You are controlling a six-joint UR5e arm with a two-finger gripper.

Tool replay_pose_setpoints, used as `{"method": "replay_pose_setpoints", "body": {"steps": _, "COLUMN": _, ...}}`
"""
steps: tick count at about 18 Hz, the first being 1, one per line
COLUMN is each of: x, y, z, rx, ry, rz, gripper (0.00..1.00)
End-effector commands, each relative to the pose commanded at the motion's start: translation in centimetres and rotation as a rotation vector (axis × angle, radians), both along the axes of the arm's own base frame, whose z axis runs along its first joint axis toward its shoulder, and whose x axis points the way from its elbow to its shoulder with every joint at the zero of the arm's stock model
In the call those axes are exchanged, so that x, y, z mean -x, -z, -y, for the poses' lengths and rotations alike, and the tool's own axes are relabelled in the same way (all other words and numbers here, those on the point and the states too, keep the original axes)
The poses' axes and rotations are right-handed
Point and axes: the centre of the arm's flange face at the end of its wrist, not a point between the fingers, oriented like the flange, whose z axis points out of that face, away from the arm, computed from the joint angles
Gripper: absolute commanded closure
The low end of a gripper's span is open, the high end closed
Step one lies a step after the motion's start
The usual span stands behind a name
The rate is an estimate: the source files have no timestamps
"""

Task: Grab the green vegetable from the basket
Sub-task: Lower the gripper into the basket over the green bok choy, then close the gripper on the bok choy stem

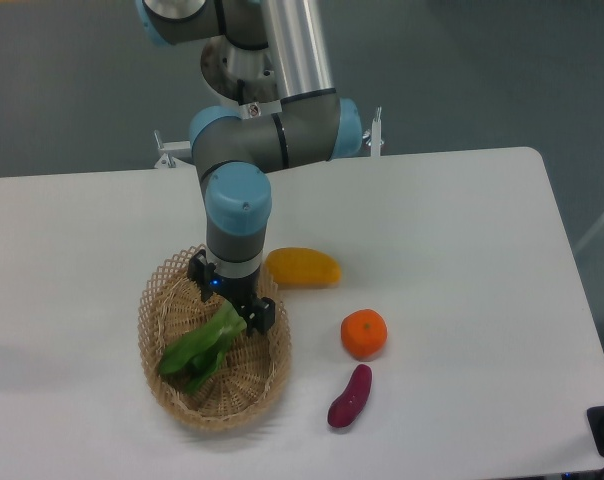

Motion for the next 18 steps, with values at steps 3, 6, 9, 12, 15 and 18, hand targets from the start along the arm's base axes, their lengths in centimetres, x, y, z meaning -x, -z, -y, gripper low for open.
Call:
{"method": "replay_pose_setpoints", "body": {"steps": 3, "x": -0.1, "y": 0.2, "z": -0.1, "rx": 0.001, "ry": -0.001, "rz": 0.001, "gripper": 0.00}}
{"method": "replay_pose_setpoints", "body": {"steps": 6, "x": -0.8, "y": 1.0, "z": -0.7, "rx": -0.014, "ry": 0.014, "rz": -0.013, "gripper": 0.00}}
{"method": "replay_pose_setpoints", "body": {"steps": 9, "x": -0.8, "y": 1.3, "z": -0.7, "rx": -0.014, "ry": 0.014, "rz": -0.013, "gripper": 0.00}}
{"method": "replay_pose_setpoints", "body": {"steps": 12, "x": -0.7, "y": 1.5, "z": -0.8, "rx": -0.017, "ry": 0.015, "rz": -0.015, "gripper": 0.00}}
{"method": "replay_pose_setpoints", "body": {"steps": 15, "x": -0.6, "y": 1.6, "z": -0.9, "rx": -0.024, "ry": 0.016, "rz": -0.032, "gripper": 0.13}}
{"method": "replay_pose_setpoints", "body": {"steps": 18, "x": -0.6, "y": 1.5, "z": -1.0, "rx": -0.028, "ry": 0.017, "rz": -0.053, "gripper": 0.37}}
